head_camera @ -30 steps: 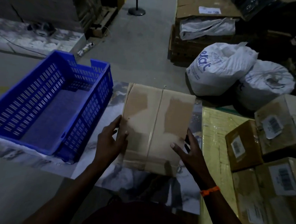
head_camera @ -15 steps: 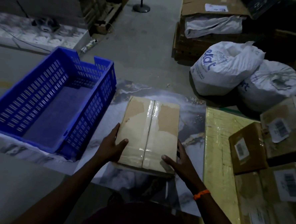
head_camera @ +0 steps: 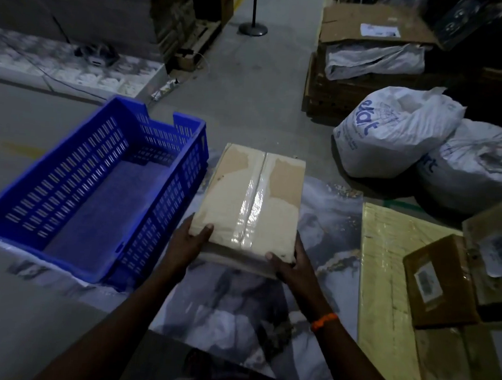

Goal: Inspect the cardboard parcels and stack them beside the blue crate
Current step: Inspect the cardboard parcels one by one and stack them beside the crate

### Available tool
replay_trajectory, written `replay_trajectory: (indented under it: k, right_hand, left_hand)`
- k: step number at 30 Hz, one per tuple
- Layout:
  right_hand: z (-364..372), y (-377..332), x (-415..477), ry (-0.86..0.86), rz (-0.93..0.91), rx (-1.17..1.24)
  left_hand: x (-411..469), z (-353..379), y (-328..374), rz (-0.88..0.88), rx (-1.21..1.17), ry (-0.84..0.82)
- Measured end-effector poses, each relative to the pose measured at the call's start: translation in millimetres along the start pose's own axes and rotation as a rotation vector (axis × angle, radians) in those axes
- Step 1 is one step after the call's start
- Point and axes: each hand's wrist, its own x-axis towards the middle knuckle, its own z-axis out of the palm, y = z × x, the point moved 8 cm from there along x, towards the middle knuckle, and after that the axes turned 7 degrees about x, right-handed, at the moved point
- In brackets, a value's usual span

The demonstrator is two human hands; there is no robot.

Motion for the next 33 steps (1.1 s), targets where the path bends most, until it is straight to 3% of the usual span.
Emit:
replay_trajectory:
  k: [10, 16, 19, 24, 26, 29, 33]
  right_hand:
    - [58, -2, 92, 0.072, -0.028, 0.005]
    - [68, -10, 99, 0.122, -0.047, -0.052]
    - [64, -17, 93, 0.123, -0.058, -0.097]
    - [42, -12, 53, 0.092, -0.019, -0.151]
    - [19, 3, 24, 0.185, 0.039, -0.102]
    - [-20, 21, -41, 0.351, 0.083, -0.033]
    - [-86, 29, -157, 0.674, 0.095, 0.002]
  left_hand:
    - [113, -32, -2, -0.086, -0.029, 0.109]
    - [134, -37, -15, -0.130, -0.093, 0.107]
    - [120, -35, 3, -0.089, 0.026, 0.128]
    - [66, -25, 18, 0.109, 0.312, 0.271]
    - [36, -1, 21, 0.316, 0.456, 0.234]
    - [-11, 56, 29, 0.597, 0.525, 0.093]
    - [-76, 159, 32, 0.790, 0.503, -0.325]
